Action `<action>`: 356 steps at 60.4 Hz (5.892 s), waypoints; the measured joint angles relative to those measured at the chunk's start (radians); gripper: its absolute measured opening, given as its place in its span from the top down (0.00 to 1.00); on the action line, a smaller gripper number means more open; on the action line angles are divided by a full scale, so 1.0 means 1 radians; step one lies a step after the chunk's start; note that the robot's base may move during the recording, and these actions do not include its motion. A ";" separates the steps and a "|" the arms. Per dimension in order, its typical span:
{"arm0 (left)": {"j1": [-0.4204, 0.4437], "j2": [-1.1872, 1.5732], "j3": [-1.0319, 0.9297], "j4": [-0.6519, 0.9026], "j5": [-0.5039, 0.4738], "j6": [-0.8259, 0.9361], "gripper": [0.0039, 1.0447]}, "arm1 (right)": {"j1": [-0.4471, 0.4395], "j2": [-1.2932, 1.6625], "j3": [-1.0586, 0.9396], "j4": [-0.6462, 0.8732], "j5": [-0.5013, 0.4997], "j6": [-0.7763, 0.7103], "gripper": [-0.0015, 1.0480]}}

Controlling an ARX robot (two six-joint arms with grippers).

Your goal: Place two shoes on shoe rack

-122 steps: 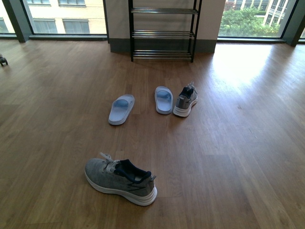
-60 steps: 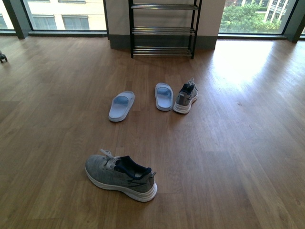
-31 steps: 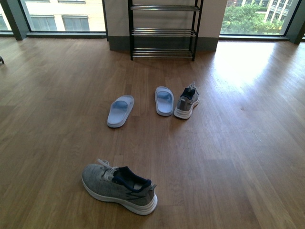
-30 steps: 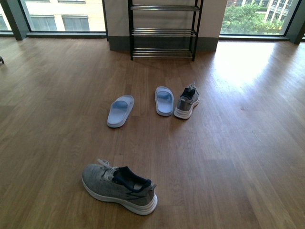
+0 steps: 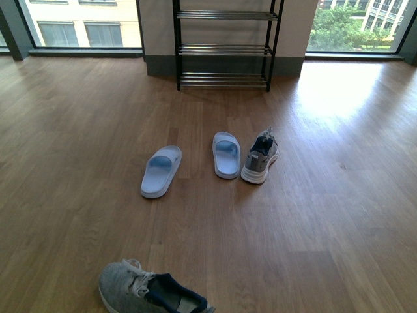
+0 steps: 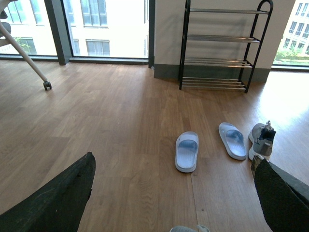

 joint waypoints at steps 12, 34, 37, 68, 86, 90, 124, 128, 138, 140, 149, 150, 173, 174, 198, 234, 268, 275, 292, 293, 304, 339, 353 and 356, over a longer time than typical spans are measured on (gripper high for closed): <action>0.000 0.000 0.000 0.000 0.000 0.000 0.09 | 0.000 0.002 0.000 0.000 0.000 0.000 0.09; 0.041 0.672 0.174 -0.127 0.116 -0.760 0.09 | 0.000 0.001 0.000 0.000 0.000 0.000 0.09; 0.000 0.813 0.205 -0.042 0.100 -0.826 0.09 | 0.000 0.001 0.000 0.000 0.000 0.000 0.09; -0.263 1.952 0.668 0.249 0.056 -1.123 0.09 | 0.000 0.001 0.000 0.000 0.000 0.000 0.09; -0.285 2.339 0.905 0.101 -0.001 -1.184 0.09 | 0.000 0.001 0.000 0.000 0.000 0.000 0.09; -0.288 2.386 0.940 0.073 -0.010 -1.187 0.09 | 0.000 0.001 0.000 0.000 0.000 0.000 0.09; -0.343 2.586 1.114 0.005 0.027 -1.187 0.09 | 0.000 0.001 0.000 0.000 0.000 0.000 0.09; -0.359 2.602 1.128 -0.016 0.026 -1.191 0.09 | 0.000 0.001 0.000 0.000 0.000 0.000 0.09; -0.391 2.658 1.181 -0.044 0.053 -1.203 0.09 | 0.000 0.001 0.000 0.000 0.000 0.000 0.09; -0.394 2.672 1.190 -0.040 0.053 -1.206 0.09 | 0.000 0.001 0.000 0.000 0.000 0.000 0.09; -0.404 2.744 1.238 -0.037 0.052 -1.212 0.09 | 0.000 0.001 0.000 0.000 0.000 0.000 0.09; -0.404 2.750 1.243 -0.037 0.053 -1.213 0.09 | 0.000 0.001 0.000 0.000 0.000 0.000 0.09; -0.429 2.815 1.324 0.007 0.081 -1.197 0.37 | 0.000 0.001 0.000 0.000 0.000 0.000 0.09; -0.429 2.815 1.324 0.006 0.077 -1.192 0.41 | 0.000 0.001 0.000 0.000 0.000 0.000 0.09; -0.418 2.791 1.292 -0.055 -0.032 -1.133 0.99 | 0.000 0.001 0.000 0.000 0.000 0.000 0.09; -0.276 1.963 0.829 0.078 -0.427 -0.546 0.99 | 0.000 0.001 0.000 0.000 0.000 0.000 0.09; -0.276 1.050 0.383 0.103 -0.544 -0.190 0.99 | 0.000 0.001 0.000 0.000 0.000 0.000 0.09; -0.367 0.779 0.323 0.001 -0.588 -0.154 0.99 | 0.000 0.001 0.000 0.000 0.000 0.000 0.09; -0.423 0.638 0.315 -0.035 -0.579 -0.145 0.99 | 0.000 0.001 0.000 0.000 0.000 0.000 0.09; -0.423 0.638 0.315 -0.036 -0.580 -0.145 0.99 | 0.000 0.001 0.000 0.000 0.000 0.000 0.09; -0.423 0.638 0.314 -0.037 -0.575 -0.141 0.99 | 0.000 0.001 0.000 0.000 0.000 0.000 0.09; -0.423 0.637 0.314 -0.038 -0.577 -0.141 0.99 | 0.000 0.001 0.000 0.000 0.000 0.000 0.09; -0.423 0.637 0.314 -0.038 -0.577 -0.141 0.99 | 0.000 0.001 0.000 0.000 0.000 0.000 0.09; -0.423 0.637 0.314 -0.038 -0.577 -0.141 0.99 | 0.000 0.001 0.000 0.000 0.000 0.001 0.09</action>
